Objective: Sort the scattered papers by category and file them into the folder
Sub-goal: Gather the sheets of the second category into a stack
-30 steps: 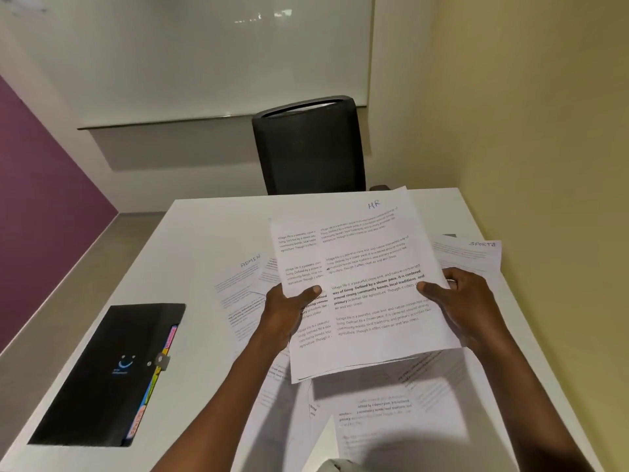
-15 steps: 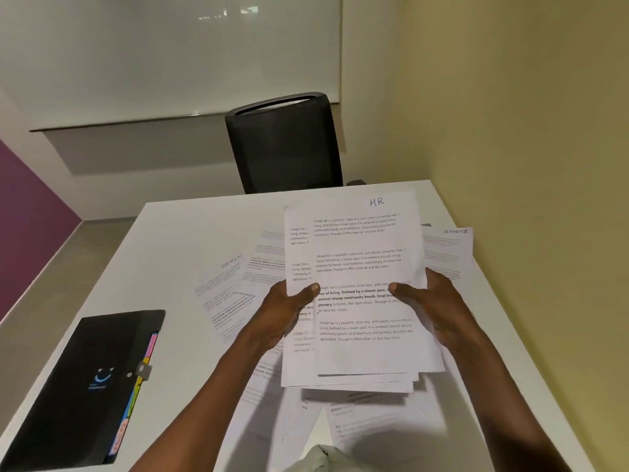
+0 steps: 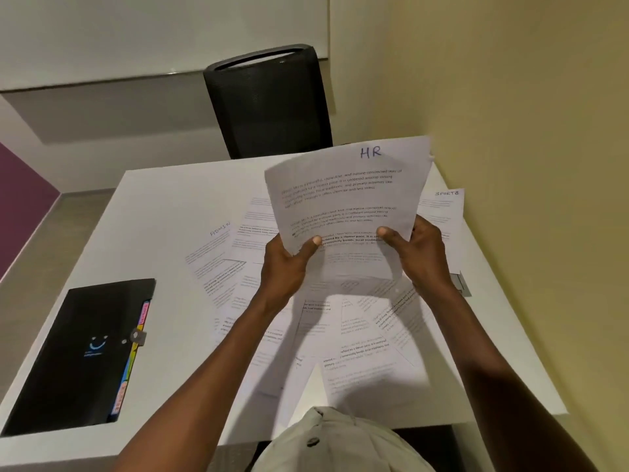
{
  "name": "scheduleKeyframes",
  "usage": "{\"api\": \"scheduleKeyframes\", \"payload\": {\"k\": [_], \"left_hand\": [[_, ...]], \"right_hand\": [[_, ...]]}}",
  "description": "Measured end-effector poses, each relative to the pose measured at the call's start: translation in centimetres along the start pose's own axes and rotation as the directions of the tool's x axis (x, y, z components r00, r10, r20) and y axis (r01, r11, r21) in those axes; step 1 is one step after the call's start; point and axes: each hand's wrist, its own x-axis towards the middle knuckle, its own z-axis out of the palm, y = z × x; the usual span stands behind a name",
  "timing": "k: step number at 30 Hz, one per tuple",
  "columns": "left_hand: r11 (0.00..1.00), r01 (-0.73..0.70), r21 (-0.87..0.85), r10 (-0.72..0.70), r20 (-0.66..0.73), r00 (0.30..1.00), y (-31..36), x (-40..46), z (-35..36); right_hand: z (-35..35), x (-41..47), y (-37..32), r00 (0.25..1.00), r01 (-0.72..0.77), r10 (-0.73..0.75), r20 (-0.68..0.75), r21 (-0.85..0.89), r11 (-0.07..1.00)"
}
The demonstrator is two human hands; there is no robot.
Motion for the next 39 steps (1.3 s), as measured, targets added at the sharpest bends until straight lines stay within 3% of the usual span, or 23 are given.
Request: {"api": "scheduleKeyframes", "payload": {"k": [4,12,18,22,30,34,39], "left_hand": [[0.999,0.053,-0.007,-0.053,0.011,0.999,-1.0,-0.5,0.1],[0.954,0.300,-0.005,-0.300,-0.063,0.952,-8.1,-3.0,0.6],[0.956,0.289,-0.050,-0.293,-0.126,0.948,-7.9,-2.5,1.4],[0.937,0.346,0.056,-0.339,-0.105,0.935,-10.0,-3.7,2.2],[0.930,0.320,0.178,-0.305,-0.108,0.946,-11.6,-2.9,2.9],[0.932,0.257,0.254,-0.249,-0.064,0.966,-11.2,-1.8,1.9],[0.926,0.274,0.261,-0.267,-0.062,0.962,-10.2,-0.7,-1.3]], "right_hand": [[0.1,-0.6,2.3,0.998,-0.055,0.056,-0.008,0.026,0.998],[2.7,-4.0,9.7,0.958,-0.272,0.267,0.107,0.040,0.961],[1.7,-3.2,9.5,0.959,-0.269,0.265,0.105,0.032,0.962],[1.9,-4.7,12.1,0.931,-0.335,0.335,0.148,-0.024,0.942],[2.3,-5.1,14.4,0.919,-0.384,0.383,0.093,-0.010,0.923],[2.7,-3.5,14.4,0.931,-0.359,0.361,0.056,-0.036,0.933],[5.1,-1.9,13.2,0.944,-0.286,0.305,0.124,-0.147,0.947]]}}
